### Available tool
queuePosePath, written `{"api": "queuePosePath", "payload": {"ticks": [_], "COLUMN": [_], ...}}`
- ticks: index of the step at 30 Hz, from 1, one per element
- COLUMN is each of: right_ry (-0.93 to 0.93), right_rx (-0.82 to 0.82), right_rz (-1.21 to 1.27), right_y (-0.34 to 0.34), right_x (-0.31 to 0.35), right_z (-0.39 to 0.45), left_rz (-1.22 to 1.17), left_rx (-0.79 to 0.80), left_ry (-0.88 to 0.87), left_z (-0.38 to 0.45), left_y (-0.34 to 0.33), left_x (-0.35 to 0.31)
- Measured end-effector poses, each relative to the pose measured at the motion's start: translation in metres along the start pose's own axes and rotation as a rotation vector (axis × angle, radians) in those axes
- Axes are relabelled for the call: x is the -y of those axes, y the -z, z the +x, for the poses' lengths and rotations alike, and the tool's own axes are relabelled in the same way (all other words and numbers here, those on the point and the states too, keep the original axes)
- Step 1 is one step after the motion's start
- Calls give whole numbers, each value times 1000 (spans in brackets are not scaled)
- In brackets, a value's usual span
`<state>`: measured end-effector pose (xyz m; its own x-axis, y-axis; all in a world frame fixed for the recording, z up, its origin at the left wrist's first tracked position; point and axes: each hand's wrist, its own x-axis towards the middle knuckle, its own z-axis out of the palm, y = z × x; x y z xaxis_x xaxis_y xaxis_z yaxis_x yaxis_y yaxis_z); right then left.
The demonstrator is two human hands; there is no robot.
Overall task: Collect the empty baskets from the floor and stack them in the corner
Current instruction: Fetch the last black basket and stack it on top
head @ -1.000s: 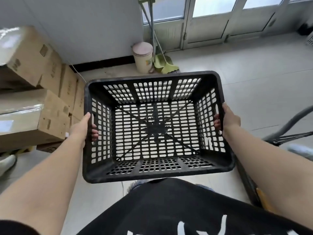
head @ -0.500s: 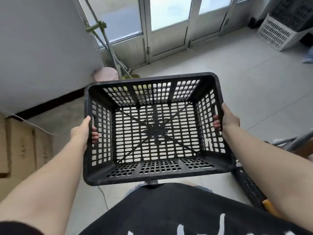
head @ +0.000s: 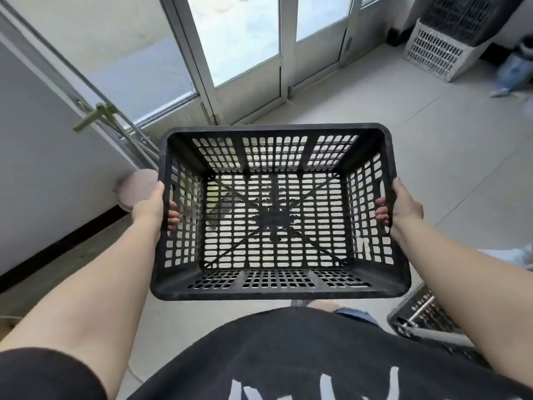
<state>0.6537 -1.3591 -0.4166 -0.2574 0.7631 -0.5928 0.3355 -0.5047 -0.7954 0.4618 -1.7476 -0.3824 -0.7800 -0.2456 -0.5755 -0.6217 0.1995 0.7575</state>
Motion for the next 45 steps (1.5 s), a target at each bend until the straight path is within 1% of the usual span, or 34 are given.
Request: {"api": "queuePosePath", "payload": {"ticks": [3, 7, 10, 20, 27, 32, 36, 41, 45], "right_ry": [0, 9, 13, 0, 4, -14, -4, 18, 52], "right_rx": [4, -10, -35, -197, -300, -344, -337, -335, -349], "right_rz": [11, 36, 42, 104, 169, 236, 260, 248, 228], "right_y": [-18, -39, -52, -114, -147, -161, -163, -160, -159], "right_x": [40, 86, 116, 214, 283, 333, 380, 454, 516], "right_z": [42, 87, 120, 228, 295, 355, 415, 488, 543], "left_rz": [14, 48, 68, 146, 206, 240, 254, 233, 188], "left_rx": [16, 12, 59, 131, 222, 261, 273, 251, 280], "left_ry": [8, -26, -33, -89, -142, -231, -277, -308, -307], "left_z": [21, 48, 74, 162, 212, 228, 240, 245, 255], "left_y": [-46, -98, -136, -293, -398, -487, -561, -648, -718], "left_x": [-37, -84, -118, -247, -352, -421, -468, -518, -559]}}
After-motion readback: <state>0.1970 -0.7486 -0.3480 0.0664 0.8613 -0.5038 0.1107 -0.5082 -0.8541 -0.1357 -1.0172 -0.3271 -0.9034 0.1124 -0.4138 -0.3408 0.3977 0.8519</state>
